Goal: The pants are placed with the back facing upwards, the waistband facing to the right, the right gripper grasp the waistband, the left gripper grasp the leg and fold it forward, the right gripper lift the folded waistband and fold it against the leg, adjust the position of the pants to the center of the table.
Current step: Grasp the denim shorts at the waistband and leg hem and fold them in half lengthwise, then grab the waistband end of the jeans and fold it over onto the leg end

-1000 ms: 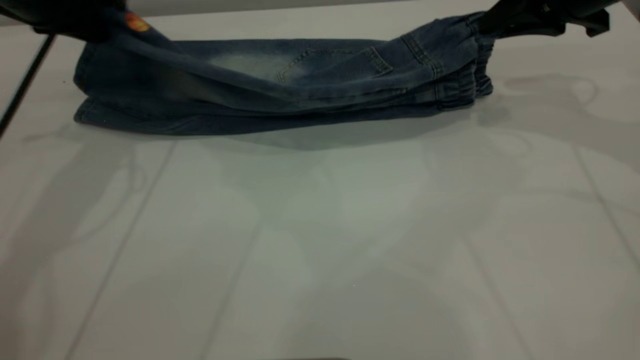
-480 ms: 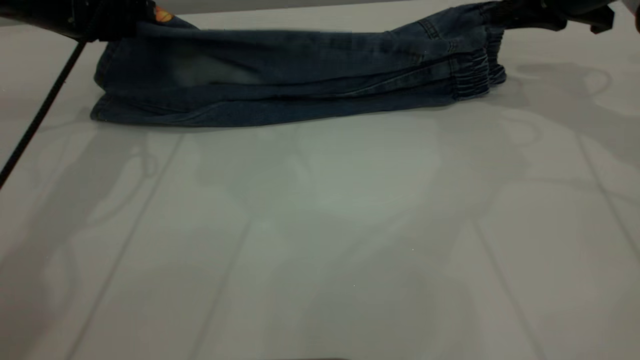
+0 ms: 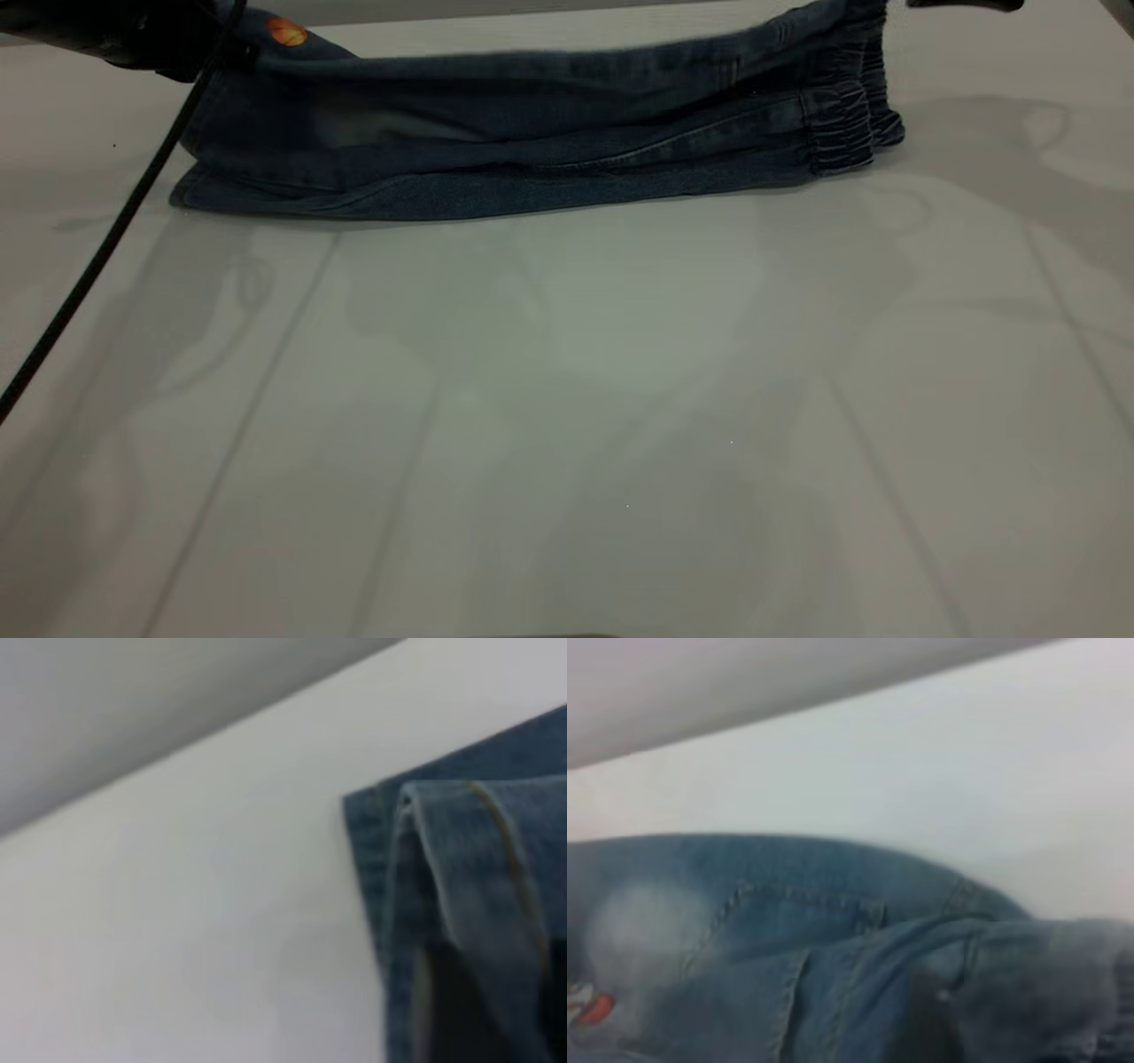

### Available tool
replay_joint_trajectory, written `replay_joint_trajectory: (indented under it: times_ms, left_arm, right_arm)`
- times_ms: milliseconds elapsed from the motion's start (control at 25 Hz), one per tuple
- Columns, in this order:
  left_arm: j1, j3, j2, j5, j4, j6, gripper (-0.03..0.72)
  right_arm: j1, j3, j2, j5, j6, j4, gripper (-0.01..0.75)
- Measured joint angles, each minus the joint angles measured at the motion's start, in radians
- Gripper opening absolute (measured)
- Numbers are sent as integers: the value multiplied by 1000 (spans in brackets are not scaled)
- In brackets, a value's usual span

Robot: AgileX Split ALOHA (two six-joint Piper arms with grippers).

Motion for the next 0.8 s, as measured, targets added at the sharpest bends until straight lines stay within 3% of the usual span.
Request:
replay_joint_trajectory:
  times_ms: [120, 200, 280, 440, 560, 680, 800]
  left_arm:
    - [0, 0, -3, -55, -94, 69, 380]
    - [-1, -9, -19, -21, -176, 83, 422]
    - [-7, -25, -46, 81, -224, 91, 442]
    - [-50, -93, -116, 424, -234, 94, 449]
    - [-96, -159, -134, 666, -233, 94, 451]
    - [-134, -197, -134, 763, -230, 94, 451]
    - [-153, -227, -120, 765, -228, 94, 451]
  right_arm:
    - [0, -17, 0, -7, -2, 0, 631]
    - [0, -20, 0, 7, -1, 0, 653]
    - [0, -22, 0, 47, 14, -8, 651]
    - [0, -23, 0, 150, 93, -106, 598]
    - [0, -23, 0, 153, 213, -252, 571]
    - [0, -23, 0, 95, 309, -393, 568]
    - [-2, -25, 11, 32, 339, -449, 574]
